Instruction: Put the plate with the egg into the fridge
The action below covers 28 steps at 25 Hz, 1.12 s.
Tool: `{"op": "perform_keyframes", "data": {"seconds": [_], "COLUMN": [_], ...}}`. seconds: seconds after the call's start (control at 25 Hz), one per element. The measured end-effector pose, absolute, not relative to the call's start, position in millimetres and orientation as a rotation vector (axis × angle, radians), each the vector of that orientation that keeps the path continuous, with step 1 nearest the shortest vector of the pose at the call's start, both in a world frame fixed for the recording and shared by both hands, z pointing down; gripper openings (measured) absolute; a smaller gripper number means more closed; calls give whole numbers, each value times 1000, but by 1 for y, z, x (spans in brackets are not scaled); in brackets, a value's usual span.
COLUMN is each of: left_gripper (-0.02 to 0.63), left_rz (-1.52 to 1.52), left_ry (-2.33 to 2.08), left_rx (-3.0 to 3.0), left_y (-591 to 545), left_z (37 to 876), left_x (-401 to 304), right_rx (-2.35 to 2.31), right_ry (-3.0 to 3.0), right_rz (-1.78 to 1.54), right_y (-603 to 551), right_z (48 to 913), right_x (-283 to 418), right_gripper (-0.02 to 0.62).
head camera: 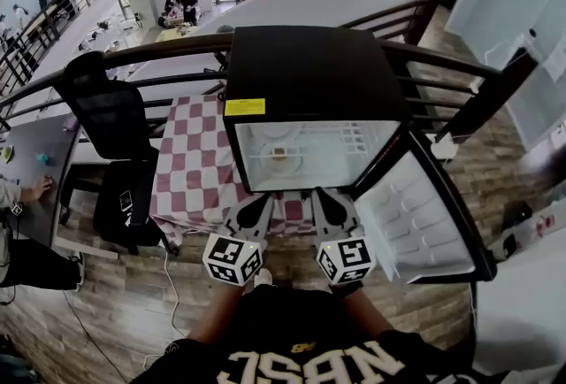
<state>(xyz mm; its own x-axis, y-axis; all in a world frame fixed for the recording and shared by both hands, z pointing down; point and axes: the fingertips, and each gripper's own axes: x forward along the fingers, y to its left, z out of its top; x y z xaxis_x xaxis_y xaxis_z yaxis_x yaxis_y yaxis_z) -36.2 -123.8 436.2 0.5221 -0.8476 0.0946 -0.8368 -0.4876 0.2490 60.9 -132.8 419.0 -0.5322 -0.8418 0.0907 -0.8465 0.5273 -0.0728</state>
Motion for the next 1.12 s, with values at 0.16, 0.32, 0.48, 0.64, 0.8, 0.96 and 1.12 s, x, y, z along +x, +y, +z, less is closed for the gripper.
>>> {"op": "perform_keyframes", "data": {"seconds": [0.16,0.32,0.48,0.64,0.8,0.96,1.12], "left_gripper": [21,21,21,21,21,21,21], "left_rz": [-64,-81,-84,-80,-96,-87,-78], "left_ry": [-1511,-1550,-1578,-1613,-1623,-1658,-1689], "left_rx": [2531,2511,2475,2475,2468,2480,2474], "left_y": [-109,-86,-72,-62,-58,-58,-59], "left_z": [417,411,413,411,409,407,408], "left_x": [-15,2,6,6,3,-1,-7], "right_rx": [1464,1447,1466,1441,1429,1426,1425], "right_ry": [-2754,-2748,-2748,-2747,-2743,-2738,-2722], "right_rz": [140,129,155,140,150,152,154], "right_y": [-111,-90,-81,-71,-65,-66,-68], "right_z": [398,393,395,395,398,401,404], "right_x": [72,85,94,93,91,89,85], "right_gripper": [20,20,20,20,20,20,20]}}
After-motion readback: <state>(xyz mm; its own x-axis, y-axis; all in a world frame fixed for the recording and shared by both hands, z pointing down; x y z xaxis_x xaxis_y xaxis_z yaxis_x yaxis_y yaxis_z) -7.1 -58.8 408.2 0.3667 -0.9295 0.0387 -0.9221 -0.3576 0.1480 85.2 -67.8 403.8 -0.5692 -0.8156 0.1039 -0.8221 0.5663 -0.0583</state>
